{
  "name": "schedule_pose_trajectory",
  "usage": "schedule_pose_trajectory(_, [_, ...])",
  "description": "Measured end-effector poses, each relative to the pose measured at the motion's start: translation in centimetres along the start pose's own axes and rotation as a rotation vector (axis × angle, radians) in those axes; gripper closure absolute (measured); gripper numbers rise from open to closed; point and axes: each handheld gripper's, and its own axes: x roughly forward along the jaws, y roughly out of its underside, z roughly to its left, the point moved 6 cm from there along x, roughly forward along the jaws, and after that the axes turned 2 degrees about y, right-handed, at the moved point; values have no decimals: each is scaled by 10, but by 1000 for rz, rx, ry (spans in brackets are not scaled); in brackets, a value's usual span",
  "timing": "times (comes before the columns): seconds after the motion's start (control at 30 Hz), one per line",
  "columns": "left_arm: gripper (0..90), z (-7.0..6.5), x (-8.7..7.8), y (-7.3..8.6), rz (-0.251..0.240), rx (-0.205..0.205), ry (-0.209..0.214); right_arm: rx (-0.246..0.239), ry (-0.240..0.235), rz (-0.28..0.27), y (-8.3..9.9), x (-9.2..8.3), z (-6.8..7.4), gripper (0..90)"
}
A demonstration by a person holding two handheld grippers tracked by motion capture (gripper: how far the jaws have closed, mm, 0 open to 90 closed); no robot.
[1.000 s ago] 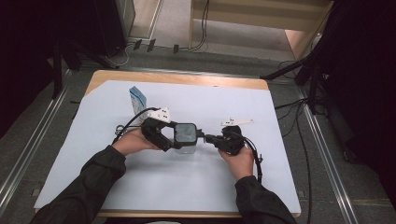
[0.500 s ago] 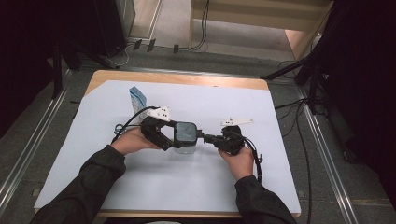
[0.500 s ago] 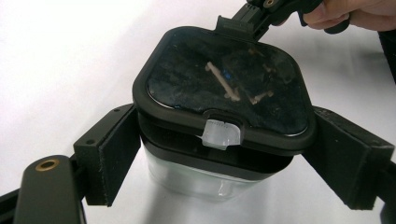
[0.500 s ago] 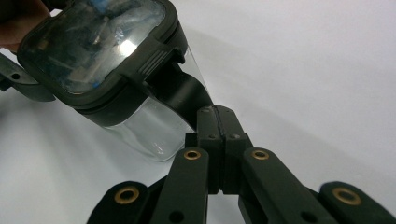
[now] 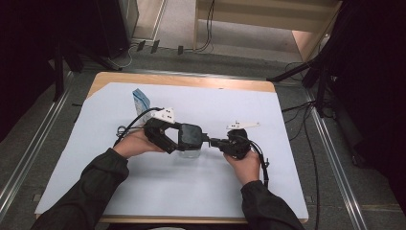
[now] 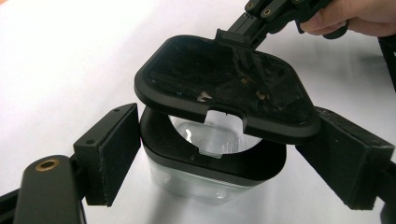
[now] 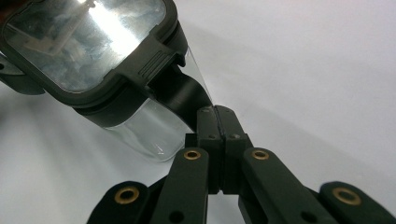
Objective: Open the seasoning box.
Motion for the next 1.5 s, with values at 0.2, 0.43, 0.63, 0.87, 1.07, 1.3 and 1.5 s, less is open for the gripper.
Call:
schedule_pose_trajectory(0.2, [152,-2,-3,-5,0,11,-22,-1,1,0,0,0,0,900])
schedule_pose_trajectory(0.43, [366,-11,-11,-15,-53,17,50,2,-1,0,0,0,0,900])
schedule_pose_trajectory(0.63, [551,-15,-13,-11,-20,48,98,1,-1,0,0,0,0,900])
schedule_pose_trajectory(0.87, [658,-17,-17,-12,-2,54,127,1,-5,1,0,0,0,900])
schedule_pose_trajectory(1.07, [741,-20,-25,-14,2,78,142,2,-7,2,0,-1,0,900])
schedule_pose_trajectory(1.3, [853,-23,-26,-14,10,100,159,1,-8,1,0,-1,0,900])
schedule_pose_trajectory(1.5, [900,-18,-26,-12,27,71,136,4,-10,2,0,-1,1,900])
